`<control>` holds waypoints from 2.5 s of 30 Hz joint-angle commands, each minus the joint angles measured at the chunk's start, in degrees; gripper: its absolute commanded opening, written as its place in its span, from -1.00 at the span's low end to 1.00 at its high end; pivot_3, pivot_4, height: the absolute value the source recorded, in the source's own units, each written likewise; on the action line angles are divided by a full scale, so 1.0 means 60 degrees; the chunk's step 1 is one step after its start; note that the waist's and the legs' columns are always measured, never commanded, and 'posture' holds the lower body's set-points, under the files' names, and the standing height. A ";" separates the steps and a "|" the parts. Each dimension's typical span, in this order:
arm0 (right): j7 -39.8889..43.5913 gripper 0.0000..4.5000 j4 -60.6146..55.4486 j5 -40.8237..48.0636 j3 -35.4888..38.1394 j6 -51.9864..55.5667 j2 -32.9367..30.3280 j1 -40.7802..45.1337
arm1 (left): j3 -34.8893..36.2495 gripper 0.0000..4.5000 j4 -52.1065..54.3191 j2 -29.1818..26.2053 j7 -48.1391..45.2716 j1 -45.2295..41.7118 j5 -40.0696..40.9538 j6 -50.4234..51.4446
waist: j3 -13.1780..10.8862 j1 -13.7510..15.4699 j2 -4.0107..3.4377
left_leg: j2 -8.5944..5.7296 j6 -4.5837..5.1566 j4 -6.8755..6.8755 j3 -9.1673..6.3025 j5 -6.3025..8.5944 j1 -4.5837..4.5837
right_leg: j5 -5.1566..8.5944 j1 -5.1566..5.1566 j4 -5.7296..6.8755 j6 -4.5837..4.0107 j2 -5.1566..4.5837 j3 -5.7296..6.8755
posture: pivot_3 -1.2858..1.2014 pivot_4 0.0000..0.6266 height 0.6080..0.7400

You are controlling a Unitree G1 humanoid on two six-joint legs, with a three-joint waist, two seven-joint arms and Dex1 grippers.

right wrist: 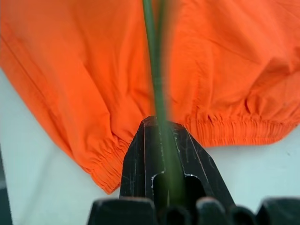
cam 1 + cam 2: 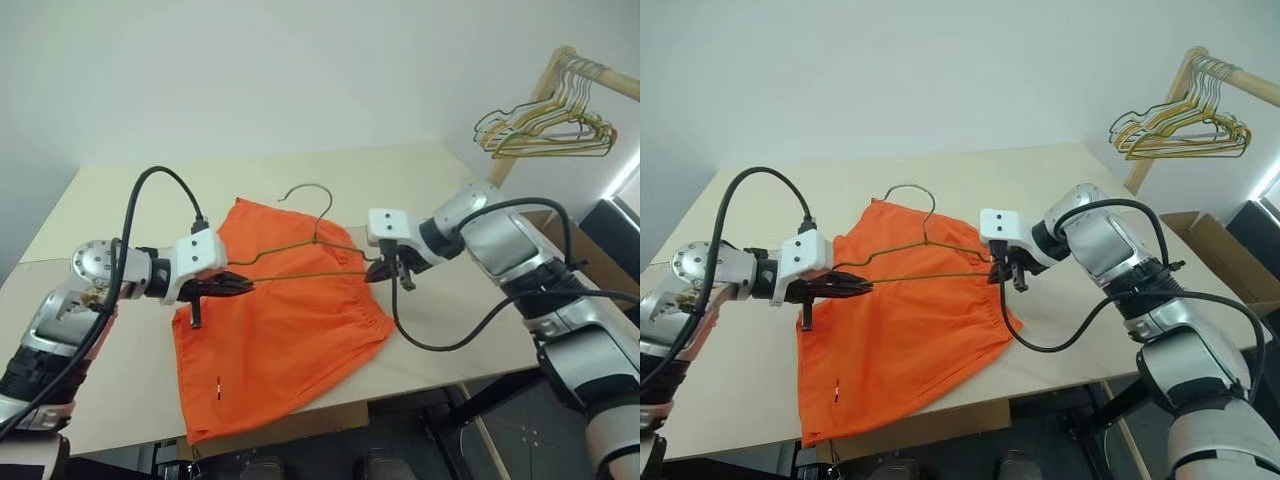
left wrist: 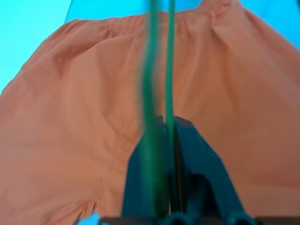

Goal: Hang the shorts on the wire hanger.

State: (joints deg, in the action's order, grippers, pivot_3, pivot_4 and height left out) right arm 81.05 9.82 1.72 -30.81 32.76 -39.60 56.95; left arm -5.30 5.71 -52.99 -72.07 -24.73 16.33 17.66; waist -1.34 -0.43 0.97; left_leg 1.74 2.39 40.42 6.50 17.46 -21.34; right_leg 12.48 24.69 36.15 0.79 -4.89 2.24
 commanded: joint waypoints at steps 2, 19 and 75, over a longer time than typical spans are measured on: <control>0.0316 -1.00 -0.1229 0.0484 0.0892 0.0188 -0.0888 -0.0684 | 0.0411 -0.22 -0.0189 -0.0082 -0.0699 -0.0053 0.0440 -0.0621 | 0.0000 0.0056 0.0000 | 0.0001 0.0000 0.0001 -0.0001 0.0001 -0.0002 | 0.0000 0.0000 -0.0003 0.0000 -0.0002 0.0002 | 0.06 -1.00 1.00; -0.2157 -1.00 -0.3476 0.4068 0.6015 0.8537 -0.3130 -0.6640 | 0.1877 0.98 0.1071 0.0992 0.0904 0.0385 0.2583 0.1822 | 0.0008 0.0155 0.0012 | 0.0009 0.0108 0.0059 -0.0024 0.0065 0.0033 | -0.0010 -0.0065 -0.0001 0.0014 -0.0032 0.0006 | 0.06 -1.00 1.00; -0.0396 -1.00 -0.1163 0.5955 0.2004 0.6987 -0.3635 -0.5046 | 0.2226 0.98 0.2708 -0.0012 0.0876 0.1451 0.3064 0.2182 | 0.0019 0.0808 0.0013 | -0.0008 0.0118 0.0056 -0.0037 0.0071 0.0012 | -0.0013 -0.0065 -0.0043 0.0034 -0.0029 0.0015 | 0.17 -1.00 1.00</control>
State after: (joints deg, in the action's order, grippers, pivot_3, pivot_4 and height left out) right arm 75.62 5.46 36.16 -18.59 76.30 -60.30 26.88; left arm 6.00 20.64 -52.39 -66.93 -15.47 34.52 32.22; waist -1.23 4.42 1.05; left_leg 1.69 3.12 40.76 6.27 17.91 -21.28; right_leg 12.40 24.28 35.85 0.99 -5.07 2.34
